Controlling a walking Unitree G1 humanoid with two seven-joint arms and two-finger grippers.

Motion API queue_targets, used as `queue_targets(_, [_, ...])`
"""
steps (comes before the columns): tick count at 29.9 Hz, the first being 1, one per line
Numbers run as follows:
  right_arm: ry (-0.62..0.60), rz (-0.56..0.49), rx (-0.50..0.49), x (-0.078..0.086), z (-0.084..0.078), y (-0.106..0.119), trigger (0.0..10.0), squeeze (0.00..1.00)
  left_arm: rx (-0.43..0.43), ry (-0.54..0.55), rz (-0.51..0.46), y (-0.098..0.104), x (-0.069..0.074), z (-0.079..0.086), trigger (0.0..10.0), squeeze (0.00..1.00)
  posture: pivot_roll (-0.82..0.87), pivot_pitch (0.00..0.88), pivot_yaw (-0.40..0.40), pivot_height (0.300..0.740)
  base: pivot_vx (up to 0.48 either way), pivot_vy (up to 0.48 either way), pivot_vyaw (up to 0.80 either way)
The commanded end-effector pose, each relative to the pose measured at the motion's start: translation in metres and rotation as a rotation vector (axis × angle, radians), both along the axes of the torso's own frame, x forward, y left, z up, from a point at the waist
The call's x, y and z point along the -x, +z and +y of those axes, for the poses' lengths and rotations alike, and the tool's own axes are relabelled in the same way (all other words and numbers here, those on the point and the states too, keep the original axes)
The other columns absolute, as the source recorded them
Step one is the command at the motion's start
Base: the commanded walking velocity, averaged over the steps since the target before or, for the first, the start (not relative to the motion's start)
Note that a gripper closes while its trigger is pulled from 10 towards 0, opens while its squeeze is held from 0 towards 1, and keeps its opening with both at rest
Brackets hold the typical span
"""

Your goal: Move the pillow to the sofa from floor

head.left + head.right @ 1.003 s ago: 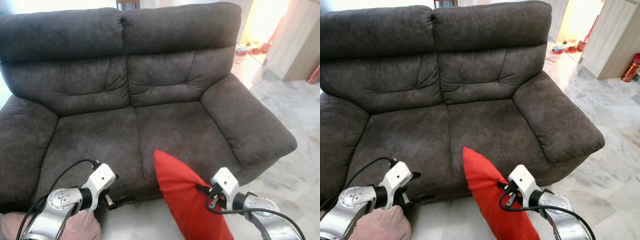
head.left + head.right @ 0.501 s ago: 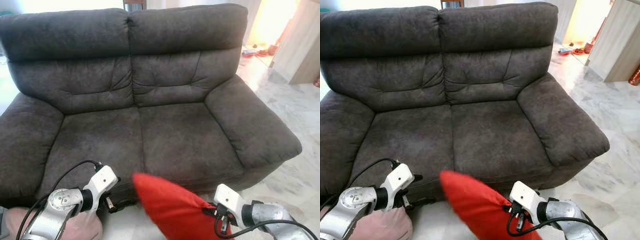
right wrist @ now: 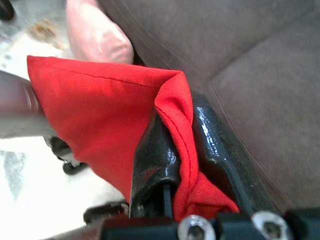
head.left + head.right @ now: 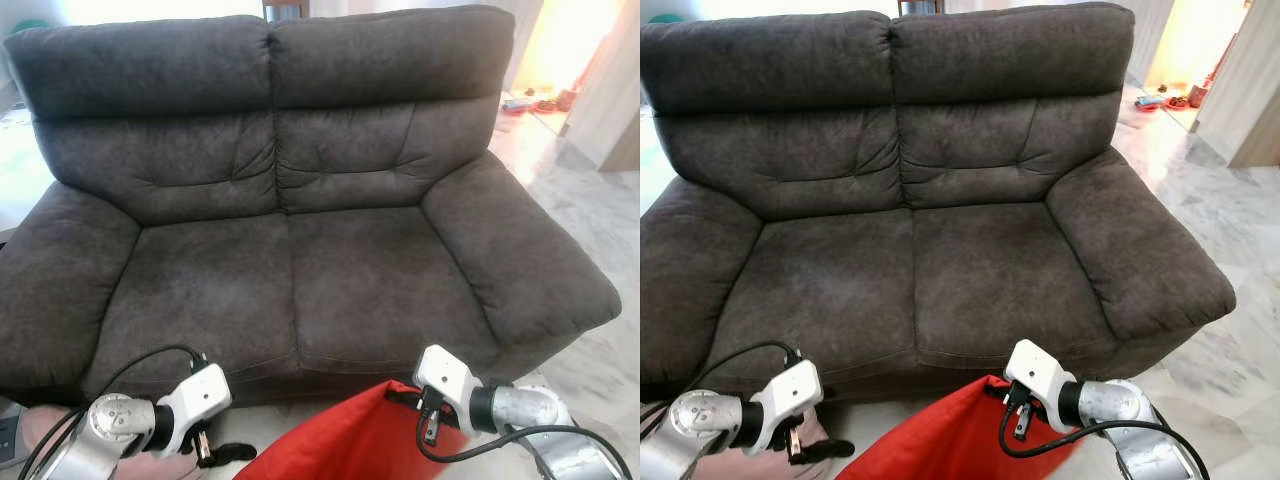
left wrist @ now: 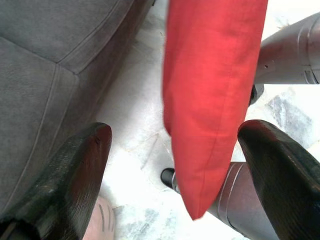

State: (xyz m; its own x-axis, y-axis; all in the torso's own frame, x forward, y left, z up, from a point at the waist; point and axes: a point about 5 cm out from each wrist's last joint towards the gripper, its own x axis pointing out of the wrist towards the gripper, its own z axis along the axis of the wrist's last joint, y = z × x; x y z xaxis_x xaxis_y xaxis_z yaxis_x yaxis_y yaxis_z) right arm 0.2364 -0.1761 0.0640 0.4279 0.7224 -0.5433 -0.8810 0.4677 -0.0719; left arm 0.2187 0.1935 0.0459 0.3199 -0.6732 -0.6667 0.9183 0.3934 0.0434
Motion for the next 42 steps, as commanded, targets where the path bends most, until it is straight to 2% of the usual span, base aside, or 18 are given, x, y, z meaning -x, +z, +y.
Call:
queue_targets(1, [0.038,-0.143,-0.089,-0.013,0.009,0.037,10.0,0.0,-0.038,-0.015,0.0,-0.003,0.002,0.004,10.0,0.0,0.09,0.0,-0.002,0.74,0.0,0.0,0.0])
queue_targets(3, [0.056,-0.159,-0.095,-0.014,0.012,0.045,10.0,0.0,-0.038,-0.017,0.0,-0.003,0.003,0.003,10.0,0.0,0.08,0.0,-0.003,0.74,0.0,0.0,0.0])
queue_targets(12, [0.087,-0.187,-0.129,-0.014,0.022,0.056,10.0,0.0,-0.03,-0.015,0.003,-0.006,0.004,0.0,10.0,0.0,0.09,0.0,-0.005,0.74,0.0,0.0,0.0])
queue_targets(16, [0.095,-0.206,-0.173,-0.014,0.025,0.066,10.0,0.0,-0.111,-0.029,0.009,-0.015,0.008,0.008,10.0,0.0,0.08,0.002,-0.003,0.74,0.0,0.0,0.0])
queue_targets(18, [0.101,-0.217,-0.189,-0.015,0.026,0.072,10.0,0.0,-0.189,0.006,-0.077,-0.018,0.001,0.015,10.0,0.0,0.08,0.002,-0.003,0.74,0.0,0.0,0.0])
queue_targets(21, [0.11,-0.22,-0.193,-0.015,0.027,0.074,10.0,0.0,-0.218,0.006,-0.1,-0.02,-0.002,0.019,10.0,0.0,0.08,0.003,-0.004,0.74,0.0,0.0,0.0])
queue_targets(26, [0.122,-0.212,-0.191,-0.013,0.028,0.074,10.0,0.0,-0.163,0.03,-0.138,-0.012,-0.008,0.012,10.0,0.0,0.09,0.003,-0.004,0.74,0.0,0.0,0.0])
queue_targets(31, [0.147,-0.184,-0.18,-0.01,0.028,0.071,10.0,0.0,-0.101,-0.002,-0.178,0.001,-0.013,0.004,10.0,0.0,0.09,0.004,-0.006,0.74,0.0,0.0,0.0])
queue_targets(40, [0.202,-0.152,-0.171,-0.002,0.027,0.072,10.0,0.0,-0.129,-0.035,-0.183,0.004,-0.014,0.008,10.0,0.0,0.09,0.002,-0.007,0.74,0.0,0.0,0.0])
queue_targets(42, [0.222,-0.137,-0.179,0.001,0.027,0.073,10.0,0.0,-0.162,-0.057,-0.184,0.003,-0.013,0.01,10.0,0.0,0.09,0.002,-0.007,0.74,0.0,0.0,0.0])
